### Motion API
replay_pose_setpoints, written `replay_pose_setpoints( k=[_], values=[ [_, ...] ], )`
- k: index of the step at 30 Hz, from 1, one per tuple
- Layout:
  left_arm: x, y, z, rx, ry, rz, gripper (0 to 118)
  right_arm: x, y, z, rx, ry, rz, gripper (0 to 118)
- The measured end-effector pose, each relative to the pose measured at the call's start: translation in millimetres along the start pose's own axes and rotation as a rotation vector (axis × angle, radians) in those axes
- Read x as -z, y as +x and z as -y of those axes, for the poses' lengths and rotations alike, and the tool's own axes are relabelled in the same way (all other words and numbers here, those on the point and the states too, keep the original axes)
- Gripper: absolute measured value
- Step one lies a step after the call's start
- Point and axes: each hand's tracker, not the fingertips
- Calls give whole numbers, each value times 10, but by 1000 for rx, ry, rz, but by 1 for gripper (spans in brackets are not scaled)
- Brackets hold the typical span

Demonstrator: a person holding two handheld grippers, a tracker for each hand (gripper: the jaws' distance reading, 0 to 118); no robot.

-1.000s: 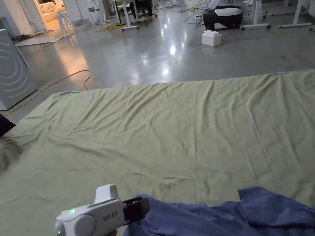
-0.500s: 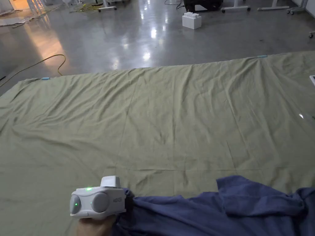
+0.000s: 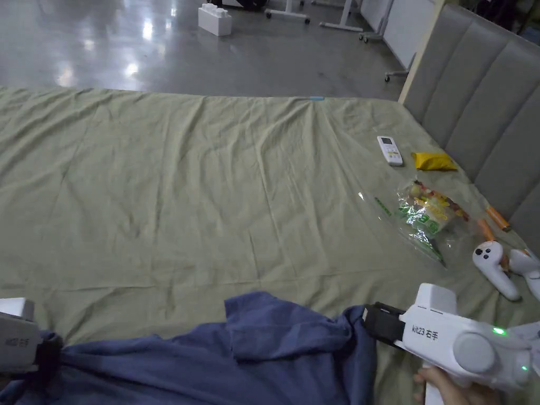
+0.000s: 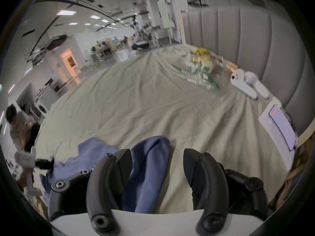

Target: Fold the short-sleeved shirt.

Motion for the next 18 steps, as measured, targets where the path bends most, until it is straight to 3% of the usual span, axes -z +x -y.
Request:
replay_pose_setpoints(
  k=[6,7,8,9,11,14,18],
  values=[
    [-26,0,3,11,4,2,6,485,-113,-89,-51,-36,25,65],
    [-30,3,5,13,4,2,6,508,-179,-52,-103,-47,34,56],
    [-15,-15,-6,13,4,3,6,551,-243,-19,-156,-69,67,40],
    [-16,-19,-9,12,6,1,6,585,-322,36,-206,-84,135,40],
    [-34,-4,14,16,13,-3,6,550,-409,127,-250,-13,124,31],
    [-47,-15,50,7,41,-3,6,508,-386,78,-236,-40,89,14],
    [-317,-18,248,-143,231,122,5,-8,-323,-61,-114,61,-30,12]
  ],
)
